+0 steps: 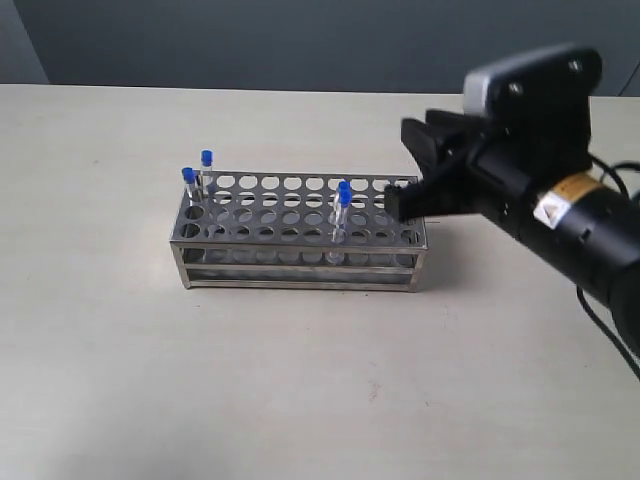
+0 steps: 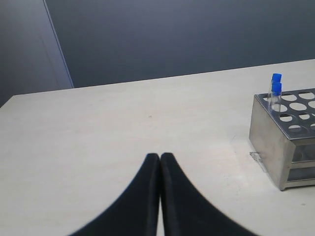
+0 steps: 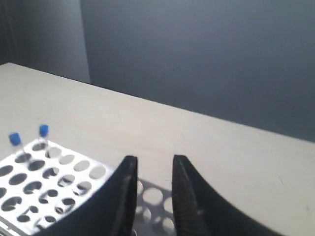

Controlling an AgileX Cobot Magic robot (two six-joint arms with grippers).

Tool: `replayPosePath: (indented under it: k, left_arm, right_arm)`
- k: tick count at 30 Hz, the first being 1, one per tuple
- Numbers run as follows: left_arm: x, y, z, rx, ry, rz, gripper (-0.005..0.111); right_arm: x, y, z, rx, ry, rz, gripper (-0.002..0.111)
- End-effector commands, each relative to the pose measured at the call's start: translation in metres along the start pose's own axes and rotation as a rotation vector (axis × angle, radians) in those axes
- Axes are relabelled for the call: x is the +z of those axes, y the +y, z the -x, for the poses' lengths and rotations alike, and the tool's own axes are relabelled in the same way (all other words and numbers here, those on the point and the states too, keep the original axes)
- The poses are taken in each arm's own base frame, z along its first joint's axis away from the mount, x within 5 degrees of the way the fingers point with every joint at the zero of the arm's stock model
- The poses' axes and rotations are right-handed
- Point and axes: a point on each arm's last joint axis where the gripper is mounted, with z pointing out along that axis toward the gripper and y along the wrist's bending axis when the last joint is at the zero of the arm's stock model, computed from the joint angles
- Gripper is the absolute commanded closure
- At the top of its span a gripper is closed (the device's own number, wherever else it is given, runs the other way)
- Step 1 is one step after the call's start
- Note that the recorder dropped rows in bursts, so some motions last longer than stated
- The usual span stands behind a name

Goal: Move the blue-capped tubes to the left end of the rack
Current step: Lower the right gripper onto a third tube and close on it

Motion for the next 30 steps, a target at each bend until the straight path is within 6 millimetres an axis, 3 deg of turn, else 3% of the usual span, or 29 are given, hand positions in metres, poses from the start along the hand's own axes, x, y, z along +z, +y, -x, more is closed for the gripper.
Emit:
replayPosePath:
  k: [1,4,10,22,30]
  left_arm:
    - [-0.001,0.000,0.001,0.006,-0.011,0.000,0.106]
    - [-0.001,0.000,0.001,0.006,-0.011,0.000,0.106]
    - [-0.001,0.000,0.001,0.006,-0.011,0.000,0.106]
    - [-0.001,0.000,0.001,0.006,-0.011,0.000,0.106]
    - [-0.001,0.000,0.001,0.006,-0.011,0.000,0.106]
  right_arm:
    - [-0.010,-0.008,-0.028,0.089,0.003,-0.054,0.083]
    - [-0.005,-0.002,-0.038,0.076,0.060,-0.006,0.080]
    - [0.016,0.011,-0.047,0.057,0.076,0.107,0.058]
    - [0.070,0.022,-0.070,0.037,0.113,0.157,0.058]
    - [0.075,0.022,-0.076,0.053,0.134,0.153,0.058]
